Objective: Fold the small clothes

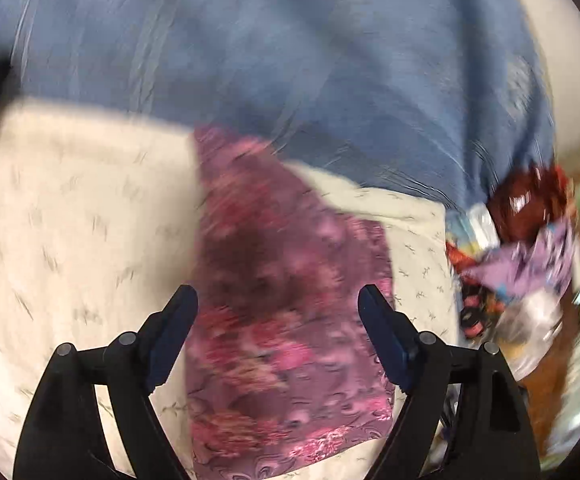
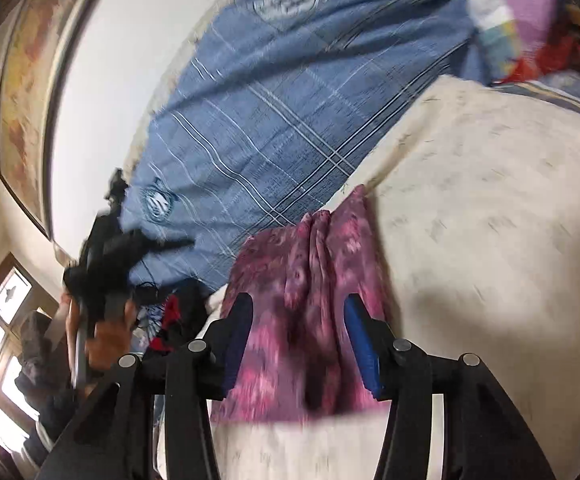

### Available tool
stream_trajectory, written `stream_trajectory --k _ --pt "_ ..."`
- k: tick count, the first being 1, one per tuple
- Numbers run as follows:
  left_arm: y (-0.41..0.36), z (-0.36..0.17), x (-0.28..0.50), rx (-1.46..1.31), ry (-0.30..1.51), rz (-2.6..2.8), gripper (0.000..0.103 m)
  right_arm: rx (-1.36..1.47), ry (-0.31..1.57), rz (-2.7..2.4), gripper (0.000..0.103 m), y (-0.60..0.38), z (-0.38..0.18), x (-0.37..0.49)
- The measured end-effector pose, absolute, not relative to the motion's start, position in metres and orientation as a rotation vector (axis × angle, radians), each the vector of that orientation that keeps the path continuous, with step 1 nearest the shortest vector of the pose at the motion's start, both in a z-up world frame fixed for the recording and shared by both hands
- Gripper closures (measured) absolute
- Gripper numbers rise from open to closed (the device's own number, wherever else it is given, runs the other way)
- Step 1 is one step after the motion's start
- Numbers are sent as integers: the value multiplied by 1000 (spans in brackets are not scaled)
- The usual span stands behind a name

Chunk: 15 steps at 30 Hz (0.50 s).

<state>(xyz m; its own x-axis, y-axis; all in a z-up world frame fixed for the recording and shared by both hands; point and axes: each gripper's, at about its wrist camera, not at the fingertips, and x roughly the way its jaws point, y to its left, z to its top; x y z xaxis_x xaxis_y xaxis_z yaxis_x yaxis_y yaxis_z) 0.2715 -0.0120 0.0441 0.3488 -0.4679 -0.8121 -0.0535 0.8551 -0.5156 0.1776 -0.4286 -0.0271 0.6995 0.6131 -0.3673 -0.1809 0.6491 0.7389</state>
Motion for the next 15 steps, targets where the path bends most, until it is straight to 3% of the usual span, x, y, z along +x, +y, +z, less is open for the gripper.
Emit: stream_trajectory --k 4,9,11,12,15 --pt "12 5 266 -687 1243 -316 21 672 792 476 51 -396 -34 253" --pt "7 -11 267 -714 1253 -347 21 622 922 537 51 -358 -50 293" --pt "4 -9 267 -721 1246 -336 21 458 924 537 84 -337 -40 293" --pt "3 -4 266 -730 1230 -343 21 399 916 544 95 -333 -34 288" --pt "-3 10 267 -704 1172 -363 21 376 805 537 95 -347 -8 270"
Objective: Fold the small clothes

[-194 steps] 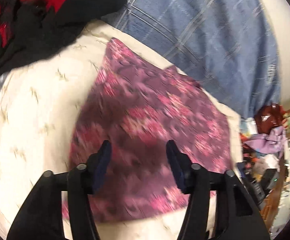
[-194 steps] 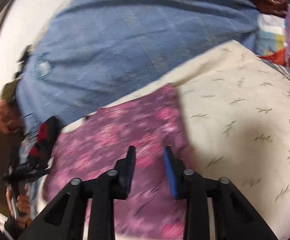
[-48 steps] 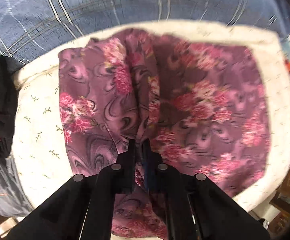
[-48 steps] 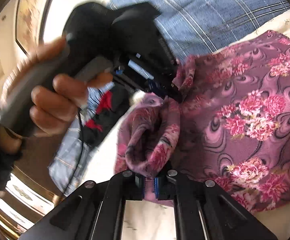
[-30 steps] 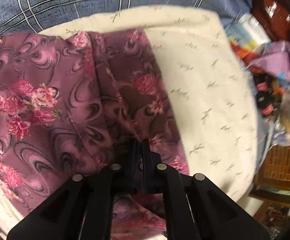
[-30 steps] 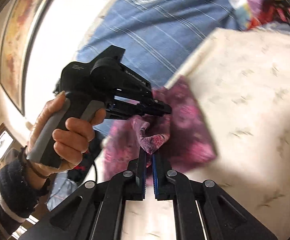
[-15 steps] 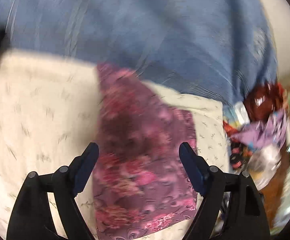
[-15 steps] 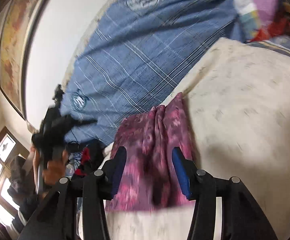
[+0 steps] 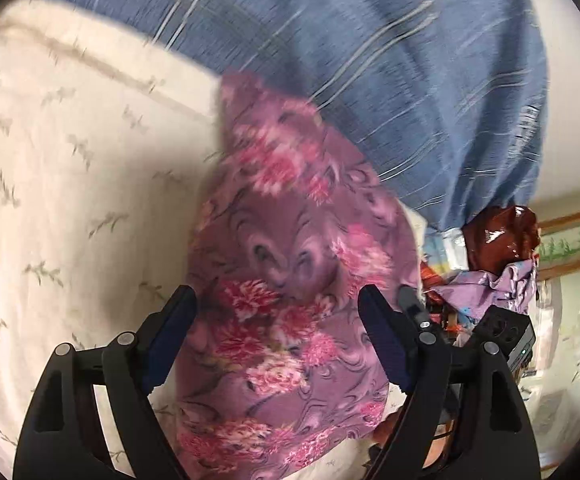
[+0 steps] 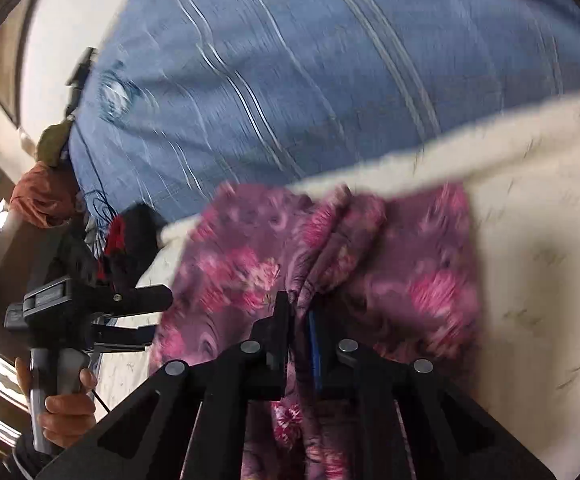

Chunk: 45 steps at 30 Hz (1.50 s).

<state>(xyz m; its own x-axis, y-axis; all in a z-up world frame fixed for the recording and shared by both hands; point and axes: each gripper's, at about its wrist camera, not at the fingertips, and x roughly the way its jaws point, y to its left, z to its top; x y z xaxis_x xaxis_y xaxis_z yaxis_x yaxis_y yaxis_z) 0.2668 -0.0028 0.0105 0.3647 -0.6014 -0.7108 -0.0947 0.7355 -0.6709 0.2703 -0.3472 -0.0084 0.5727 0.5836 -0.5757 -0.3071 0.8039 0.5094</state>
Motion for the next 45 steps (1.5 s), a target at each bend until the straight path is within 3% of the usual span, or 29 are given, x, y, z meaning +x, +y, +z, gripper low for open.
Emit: stream_trajectory --k 3,9,14,21,26,27,28,29,33,38,39,41,42,44,45 --pt "-13 12 275 -633 1168 -326 21 375 761 463 95 -370 -1 271" --pt "-49 -24 282 -433 1236 -217 21 378 868 362 95 -386 -43 293" --pt "-58 -19 280 -368 1219 -196 22 434 922 364 94 -393 -53 303" --pt "-21 -3 215 -520 1227 -345 22 630 932 498 59 -425 -37 249" --pt "-31 -25 182 -661 1288 -429 23 668 931 551 55 -422 -55 203" --pt "-37 -32 179 -660 1325 -421 25 609 912 522 63 -414 -53 199" --pt "-43 -31 178 -651 1330 -415 39 548 904 498 89 -409 -48 196" --pt "-47 -28 178 -634 1320 -408 47 507 893 497 93 -405 -38 192" --pt "-41 -31 167 -561 1293 -325 56 463 742 474 102 -414 2 166" --pt "-28 -21 158 -583 1288 -351 57 366 958 322 102 -418 -42 178" --pt "-25 -17 153 -601 1267 -366 56 449 942 365 95 -426 -42 171" --pt "-20 -15 146 -609 1247 -380 47 600 878 433 94 -437 -36 157" --pt "-20 -15 143 -619 1238 -385 42 648 858 466 88 -439 -34 152" --pt "-29 -20 144 -625 1257 -381 39 673 867 474 67 -431 -37 150" --pt "-31 -22 144 -623 1274 -370 39 646 896 455 61 -422 -39 152"
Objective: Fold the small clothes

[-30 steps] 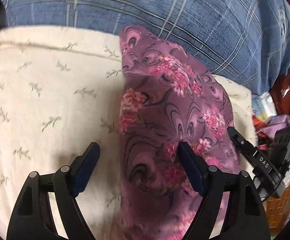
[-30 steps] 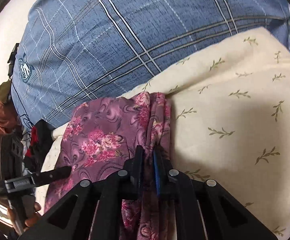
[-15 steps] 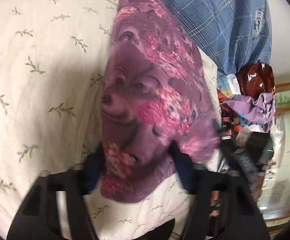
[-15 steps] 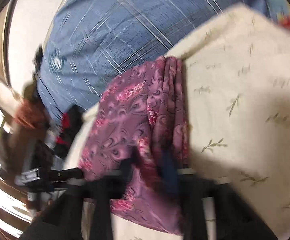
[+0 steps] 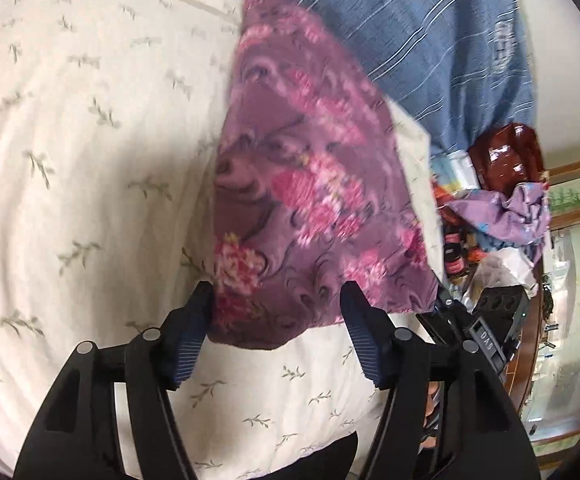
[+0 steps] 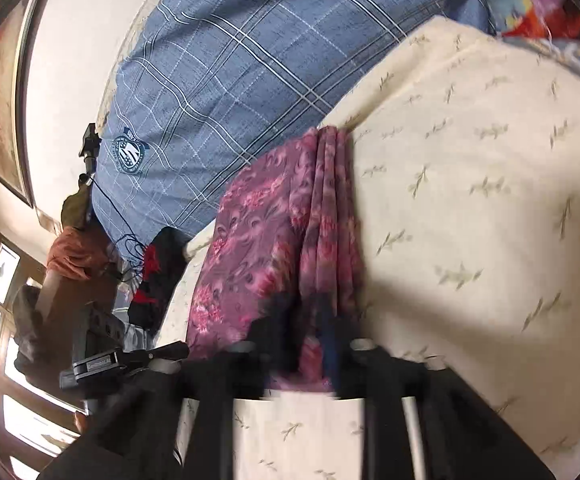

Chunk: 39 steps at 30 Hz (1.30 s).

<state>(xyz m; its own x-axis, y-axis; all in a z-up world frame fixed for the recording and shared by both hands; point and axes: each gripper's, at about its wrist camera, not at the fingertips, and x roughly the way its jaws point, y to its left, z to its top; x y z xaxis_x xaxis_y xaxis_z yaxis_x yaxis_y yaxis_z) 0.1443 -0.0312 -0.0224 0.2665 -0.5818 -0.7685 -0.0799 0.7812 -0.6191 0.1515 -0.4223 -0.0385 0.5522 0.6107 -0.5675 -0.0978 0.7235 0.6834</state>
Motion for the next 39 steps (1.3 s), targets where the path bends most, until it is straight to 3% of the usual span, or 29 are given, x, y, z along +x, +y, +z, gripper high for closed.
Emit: stream_trajectory --k 5,7,13,14,16,20,26,29,32,34,36,39 --pt "-36 -13 142 -611 1254 -374 39 699 846 533 66 -416 -26 145" --pt "-39 -13 143 -583 1243 -345 39 740 825 554 59 -419 -23 145" --pt "-43 -14 138 -504 1243 -298 39 652 931 467 57 -408 -43 154" --pt "-44 -12 138 -496 1240 -295 39 613 935 453 59 -405 -43 154" --pt "-46 -7 137 -482 1224 -296 39 538 895 457 93 -400 -34 151" --pt "-49 -2 138 -424 1195 -272 39 567 794 468 94 -414 -16 139" --pt "-49 -24 145 -371 1254 -254 39 551 916 397 94 -420 -61 145" --pt "-38 -6 143 -413 1233 -370 39 595 928 403 84 -427 -47 148" --pt "-20 23 157 -502 1134 -411 38 619 802 381 74 -443 -17 157" --pt "-22 41 184 -474 1098 -388 25 645 765 374 55 -447 -5 174" --pt "-32 47 212 -428 1095 -335 25 656 789 387 50 -437 -3 208" --pt "-53 40 249 -439 1157 -361 25 624 812 395 50 -412 -3 244"
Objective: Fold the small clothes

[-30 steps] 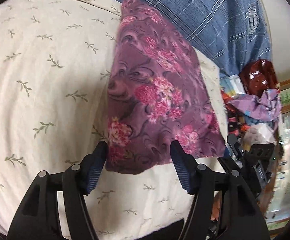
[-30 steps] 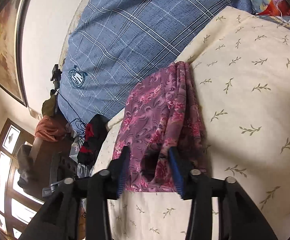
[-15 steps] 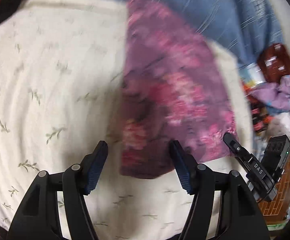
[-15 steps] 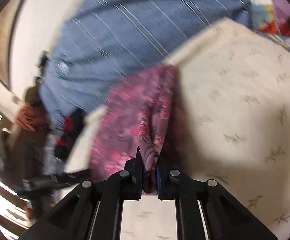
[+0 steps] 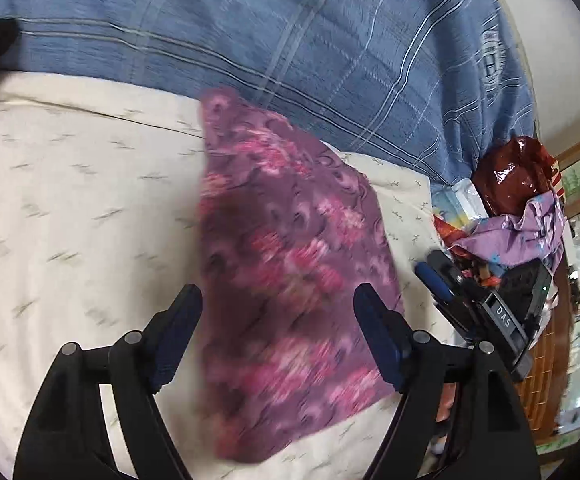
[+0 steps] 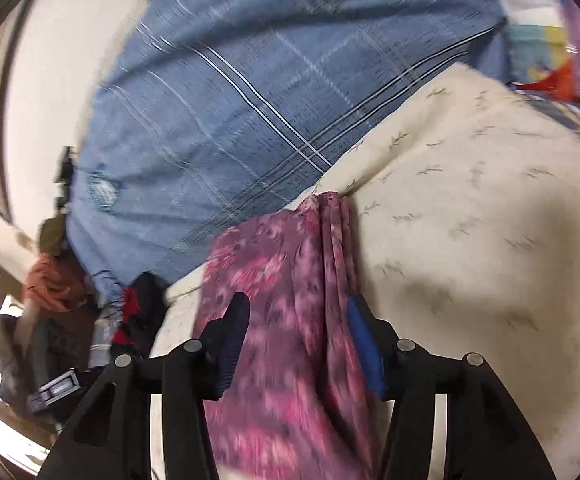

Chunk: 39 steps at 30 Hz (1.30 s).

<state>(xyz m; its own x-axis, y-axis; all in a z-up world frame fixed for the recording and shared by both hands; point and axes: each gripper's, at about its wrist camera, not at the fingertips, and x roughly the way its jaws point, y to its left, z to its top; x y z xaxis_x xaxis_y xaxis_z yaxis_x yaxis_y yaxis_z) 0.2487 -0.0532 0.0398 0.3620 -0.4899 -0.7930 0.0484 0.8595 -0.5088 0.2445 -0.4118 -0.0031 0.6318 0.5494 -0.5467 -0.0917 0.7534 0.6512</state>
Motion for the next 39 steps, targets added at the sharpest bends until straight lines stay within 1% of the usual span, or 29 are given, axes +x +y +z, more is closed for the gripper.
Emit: stream_trajectory --k 2,3,5,7,8,9,10,12,14,15,18,20,21,23,24,25,27,29,30,31,33,34,36,38,39 --pt "-64 34 262 -386 1162 -326 25 558 781 438 51 -389 3 258" --pt "-71 28 271 -351 1162 -305 25 516 780 457 55 -378 5 266" --pt "-79 17 280 -300 1169 -258 25 398 820 469 65 -352 3 284" --pt "-84 2 287 -199 1184 -177 24 241 888 407 81 -336 -10 299" --pt "-84 -12 293 -178 1224 -168 22 167 922 346 82 -333 -19 305" --pt "-78 -23 298 -230 1260 -192 20 111 966 292 84 -335 -34 313" --pt "-71 -22 299 -279 1243 -202 20 140 952 309 87 -341 -36 314" --pt "-57 -15 297 -327 1257 -207 20 235 952 328 88 -356 -34 313" --pt "-43 -7 288 -387 1257 -259 22 287 936 367 87 -368 -27 301" --pt "-39 -3 281 -410 1248 -285 22 312 925 399 80 -374 -23 293" --pt "-31 2 243 -470 1207 -349 22 409 867 589 80 -389 -16 255" --pt "-39 -3 226 -447 1210 -345 22 354 893 591 80 -392 -28 234" --pt "-46 -12 217 -406 1213 -321 22 286 929 554 83 -390 -39 229" --pt "-59 -7 208 -292 1146 -291 21 233 858 554 83 -389 -45 215" --pt "-66 -3 204 -238 1150 -272 21 244 869 538 83 -387 -44 215" --pt "-67 2 207 -245 1158 -284 21 257 881 522 81 -386 -41 216" --pt "-51 10 212 -333 1181 -342 22 292 895 508 76 -387 -33 217" --pt "-33 13 220 -430 1186 -367 21 411 875 510 61 -405 -27 218" --pt "-22 10 226 -496 1206 -379 21 496 877 519 46 -416 -31 218" --pt "-16 7 230 -538 1228 -388 21 547 883 509 40 -422 -35 220" --pt "-9 -9 240 -652 1293 -415 21 593 911 479 40 -428 -45 222" --pt "-14 -15 244 -678 1310 -430 14 619 930 502 39 -426 -54 224" --pt "-21 -8 241 -672 1283 -448 6 623 897 588 39 -414 -57 219" --pt "-42 -8 242 -700 1303 -541 6 585 896 611 39 -402 -57 217" --pt "-50 -4 248 -678 1306 -525 13 533 894 577 44 -397 -54 215"
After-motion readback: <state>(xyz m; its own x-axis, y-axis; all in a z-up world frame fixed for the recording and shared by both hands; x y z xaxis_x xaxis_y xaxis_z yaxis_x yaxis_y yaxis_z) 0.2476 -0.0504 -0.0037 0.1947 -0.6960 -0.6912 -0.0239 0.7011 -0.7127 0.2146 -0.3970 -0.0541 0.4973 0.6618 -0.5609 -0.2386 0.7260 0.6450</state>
